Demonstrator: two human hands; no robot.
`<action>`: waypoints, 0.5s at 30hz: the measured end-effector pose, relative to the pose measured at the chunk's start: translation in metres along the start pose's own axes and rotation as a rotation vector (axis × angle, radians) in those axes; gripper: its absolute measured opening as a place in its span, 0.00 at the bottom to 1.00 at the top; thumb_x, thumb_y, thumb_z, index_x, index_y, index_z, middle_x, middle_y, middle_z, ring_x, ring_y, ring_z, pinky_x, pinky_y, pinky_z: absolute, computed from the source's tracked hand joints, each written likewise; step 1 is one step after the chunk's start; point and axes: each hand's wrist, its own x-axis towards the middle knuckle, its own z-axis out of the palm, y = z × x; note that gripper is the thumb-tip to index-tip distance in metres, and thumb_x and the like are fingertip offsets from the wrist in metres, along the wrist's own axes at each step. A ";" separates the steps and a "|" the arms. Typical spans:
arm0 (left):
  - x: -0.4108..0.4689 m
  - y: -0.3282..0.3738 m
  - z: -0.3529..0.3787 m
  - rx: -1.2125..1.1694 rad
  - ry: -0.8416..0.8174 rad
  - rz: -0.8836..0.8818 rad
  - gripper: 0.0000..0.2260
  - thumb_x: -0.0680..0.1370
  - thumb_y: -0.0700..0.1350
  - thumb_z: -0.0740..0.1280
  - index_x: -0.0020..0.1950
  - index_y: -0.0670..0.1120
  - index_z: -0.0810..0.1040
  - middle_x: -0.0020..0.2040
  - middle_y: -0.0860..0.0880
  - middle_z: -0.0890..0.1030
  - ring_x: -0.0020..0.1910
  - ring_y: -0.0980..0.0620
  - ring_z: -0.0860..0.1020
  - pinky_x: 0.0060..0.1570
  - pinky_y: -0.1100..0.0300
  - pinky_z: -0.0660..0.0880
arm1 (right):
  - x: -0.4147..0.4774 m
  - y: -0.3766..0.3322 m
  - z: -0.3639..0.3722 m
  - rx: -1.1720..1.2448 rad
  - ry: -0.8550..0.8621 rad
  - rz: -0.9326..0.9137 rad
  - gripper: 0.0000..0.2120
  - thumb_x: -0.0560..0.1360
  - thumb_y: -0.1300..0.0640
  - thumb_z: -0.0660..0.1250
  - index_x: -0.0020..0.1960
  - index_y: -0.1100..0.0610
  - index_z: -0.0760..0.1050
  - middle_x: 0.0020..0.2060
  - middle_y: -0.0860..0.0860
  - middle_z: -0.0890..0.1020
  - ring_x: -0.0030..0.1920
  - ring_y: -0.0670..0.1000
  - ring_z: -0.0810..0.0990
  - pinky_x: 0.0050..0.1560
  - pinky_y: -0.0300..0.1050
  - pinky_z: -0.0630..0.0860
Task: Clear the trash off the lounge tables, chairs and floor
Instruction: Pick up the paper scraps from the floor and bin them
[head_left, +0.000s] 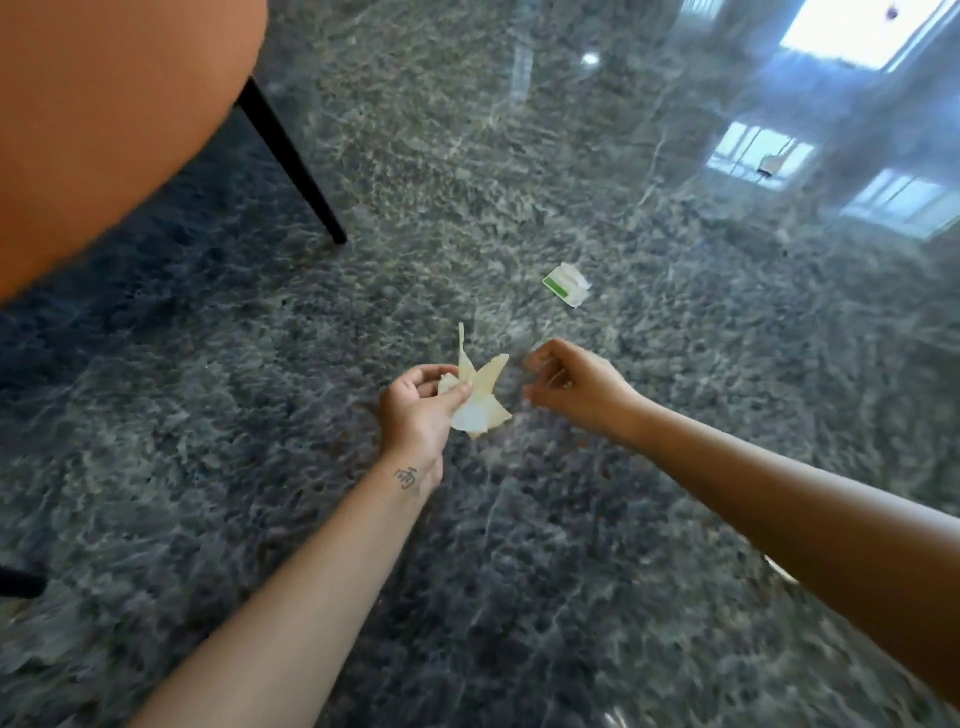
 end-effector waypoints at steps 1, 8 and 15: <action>0.009 0.002 0.005 0.015 -0.001 0.011 0.11 0.72 0.30 0.69 0.38 0.45 0.74 0.37 0.47 0.79 0.35 0.53 0.77 0.40 0.60 0.76 | 0.012 0.011 -0.010 -0.006 0.079 0.049 0.10 0.71 0.57 0.71 0.50 0.56 0.73 0.39 0.47 0.76 0.38 0.46 0.74 0.39 0.32 0.68; 0.044 0.007 0.030 0.052 -0.015 0.078 0.10 0.72 0.32 0.69 0.39 0.46 0.74 0.38 0.49 0.79 0.36 0.56 0.77 0.40 0.64 0.74 | 0.096 0.052 -0.045 -0.049 0.388 0.270 0.21 0.72 0.52 0.70 0.61 0.58 0.71 0.60 0.57 0.74 0.61 0.56 0.72 0.62 0.48 0.68; 0.052 0.008 0.042 0.081 -0.021 0.052 0.09 0.73 0.33 0.70 0.39 0.47 0.76 0.40 0.47 0.79 0.39 0.51 0.77 0.38 0.60 0.72 | 0.133 0.051 -0.043 -0.140 0.404 0.301 0.19 0.70 0.48 0.70 0.59 0.51 0.72 0.61 0.54 0.69 0.63 0.56 0.69 0.62 0.49 0.64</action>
